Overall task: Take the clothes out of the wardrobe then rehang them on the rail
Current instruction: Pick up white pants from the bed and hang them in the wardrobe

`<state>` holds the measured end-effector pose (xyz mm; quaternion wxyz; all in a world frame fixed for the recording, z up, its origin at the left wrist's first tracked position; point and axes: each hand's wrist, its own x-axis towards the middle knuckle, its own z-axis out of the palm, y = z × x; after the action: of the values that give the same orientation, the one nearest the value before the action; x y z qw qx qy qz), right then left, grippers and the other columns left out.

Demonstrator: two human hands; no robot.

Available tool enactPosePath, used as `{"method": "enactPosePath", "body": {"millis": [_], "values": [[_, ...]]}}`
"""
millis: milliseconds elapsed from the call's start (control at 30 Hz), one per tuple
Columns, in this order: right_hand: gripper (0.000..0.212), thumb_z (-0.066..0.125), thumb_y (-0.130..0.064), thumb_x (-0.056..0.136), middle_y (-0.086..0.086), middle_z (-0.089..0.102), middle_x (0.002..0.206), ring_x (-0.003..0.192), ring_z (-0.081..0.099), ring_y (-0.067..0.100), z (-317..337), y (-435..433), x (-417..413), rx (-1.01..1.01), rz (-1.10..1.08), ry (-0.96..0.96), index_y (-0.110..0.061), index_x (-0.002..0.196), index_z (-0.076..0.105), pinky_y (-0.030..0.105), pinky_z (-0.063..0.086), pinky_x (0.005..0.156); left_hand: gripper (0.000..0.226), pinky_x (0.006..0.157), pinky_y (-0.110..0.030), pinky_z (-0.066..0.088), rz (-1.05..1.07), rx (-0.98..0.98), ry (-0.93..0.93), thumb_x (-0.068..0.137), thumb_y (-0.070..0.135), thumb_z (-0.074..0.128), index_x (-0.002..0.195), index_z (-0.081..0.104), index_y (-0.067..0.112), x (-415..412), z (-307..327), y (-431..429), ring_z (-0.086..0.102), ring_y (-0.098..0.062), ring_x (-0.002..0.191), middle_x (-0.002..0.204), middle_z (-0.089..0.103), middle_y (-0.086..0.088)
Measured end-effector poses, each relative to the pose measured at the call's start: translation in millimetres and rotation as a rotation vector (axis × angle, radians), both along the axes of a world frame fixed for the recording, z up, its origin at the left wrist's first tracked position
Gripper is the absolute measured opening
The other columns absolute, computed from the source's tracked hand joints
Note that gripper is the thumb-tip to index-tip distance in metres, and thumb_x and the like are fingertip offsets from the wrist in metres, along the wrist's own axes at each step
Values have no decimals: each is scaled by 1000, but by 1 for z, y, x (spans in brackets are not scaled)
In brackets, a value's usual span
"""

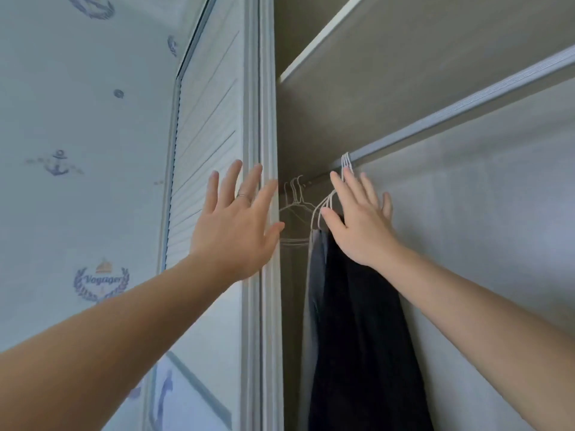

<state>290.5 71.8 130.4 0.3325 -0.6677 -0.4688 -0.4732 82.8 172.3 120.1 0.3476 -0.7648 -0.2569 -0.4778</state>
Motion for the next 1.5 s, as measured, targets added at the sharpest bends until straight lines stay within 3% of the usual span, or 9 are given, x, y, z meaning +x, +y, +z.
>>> {"method": "enactPosePath", "body": {"millis": [100,233,367,600,800,900,1067,1200,1500], "values": [[66,20,-60,97,-14,-12,163,149,-17,11,-45,-1,-64,-90,158,-23,-37,155,-2,57,-6,117,72,121,-57,-8,33,-58,-19,96,64,7,158,1,29,-73,-46,5,-19,-33,151,167,-6,-4],[71,16,-63,94,-13,-18,163,148,-21,12,-111,7,-153,-215,276,-93,-36,155,-8,56,-7,118,76,121,-59,-3,48,-159,7,97,66,17,160,8,24,-180,-114,11,-11,-33,152,167,3,-5],[72,17,-63,93,-13,-21,162,148,-23,14,-176,27,-256,-347,416,-71,-36,154,-11,56,-10,118,77,121,-57,-6,138,-266,-1,97,68,20,160,3,26,-290,-187,7,-15,-30,152,168,-1,-2],[75,13,-68,90,-13,-22,161,148,-23,16,-298,51,-460,-611,746,-12,-36,154,-11,60,-9,116,80,120,-57,-5,526,-521,-66,94,71,18,159,-5,29,-502,-320,-41,-19,-27,151,168,-6,0],[74,14,-67,92,-9,-18,163,150,-18,21,-386,37,-624,-824,975,-49,-33,155,-6,60,-4,116,79,120,-58,-4,785,-734,-162,94,71,20,160,7,28,-649,-418,-128,-11,-29,153,168,-1,1],[76,15,-67,91,-8,-12,164,151,-12,23,-423,21,-698,-913,1094,-92,-32,156,-1,61,-2,116,79,120,-55,-8,939,-835,-227,94,71,20,159,4,29,-705,-459,-176,-13,-29,153,168,-2,1],[74,16,-67,92,-13,-23,161,148,-24,18,-479,-9,-811,-1078,1263,-190,-37,154,-11,61,-7,116,79,119,-54,-12,1182,-1013,-362,93,74,9,159,-2,32,-782,-523,-262,-18,-27,152,167,-6,3],[76,9,-69,89,-13,-27,160,147,-25,18,-522,-34,-897,-1219,1333,-324,-36,152,-16,60,-8,116,79,120,-54,-7,1332,-1123,-504,94,72,20,160,4,31,-833,-569,-323,-13,-27,153,168,-1,3],[76,6,-71,89,-16,-44,150,142,-36,15,-608,-74,-1072,-1514,1389,-616,-40,145,-34,56,-14,115,79,115,-48,-25,1561,-1397,-802,89,74,5,151,-27,37,-939,-659,-410,-39,-21,143,160,-31,8]]}}
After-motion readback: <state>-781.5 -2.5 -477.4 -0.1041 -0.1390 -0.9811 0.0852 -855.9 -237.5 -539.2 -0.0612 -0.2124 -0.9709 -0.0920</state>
